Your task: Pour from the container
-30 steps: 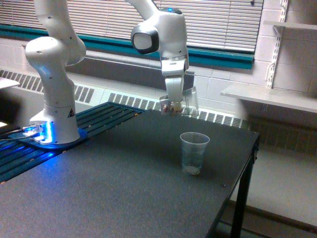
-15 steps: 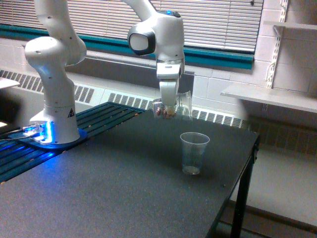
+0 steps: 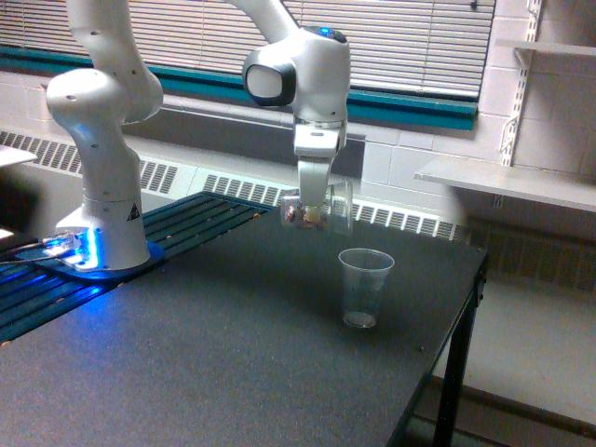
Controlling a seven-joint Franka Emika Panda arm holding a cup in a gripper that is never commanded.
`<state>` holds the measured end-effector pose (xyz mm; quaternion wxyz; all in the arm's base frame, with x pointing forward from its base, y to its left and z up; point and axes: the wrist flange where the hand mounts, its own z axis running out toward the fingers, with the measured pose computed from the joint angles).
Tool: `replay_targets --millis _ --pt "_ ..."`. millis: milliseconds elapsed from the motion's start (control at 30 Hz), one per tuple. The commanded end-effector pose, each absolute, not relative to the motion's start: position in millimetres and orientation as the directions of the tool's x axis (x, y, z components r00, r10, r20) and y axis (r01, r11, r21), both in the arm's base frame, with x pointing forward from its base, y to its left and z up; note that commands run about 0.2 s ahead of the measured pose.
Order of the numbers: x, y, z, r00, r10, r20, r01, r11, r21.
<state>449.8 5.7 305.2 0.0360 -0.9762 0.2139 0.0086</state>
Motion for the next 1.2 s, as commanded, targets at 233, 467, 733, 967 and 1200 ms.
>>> replay_targets --millis 233,467,733,967,1200 --pt "461 4 304 0.913 -0.402 -0.063 -0.404 -0.915 -0.018" --pt "466 3 303 0.911 -0.404 -0.08 -0.405 -0.914 0.0" --pt "468 7 302 0.911 -0.398 -0.104 -0.4 -0.917 0.009" --pt "467 9 306 0.912 -0.392 -0.119 -0.393 -0.919 0.02" --pt "469 10 311 0.914 -0.385 -0.129 -0.385 -0.923 0.025"
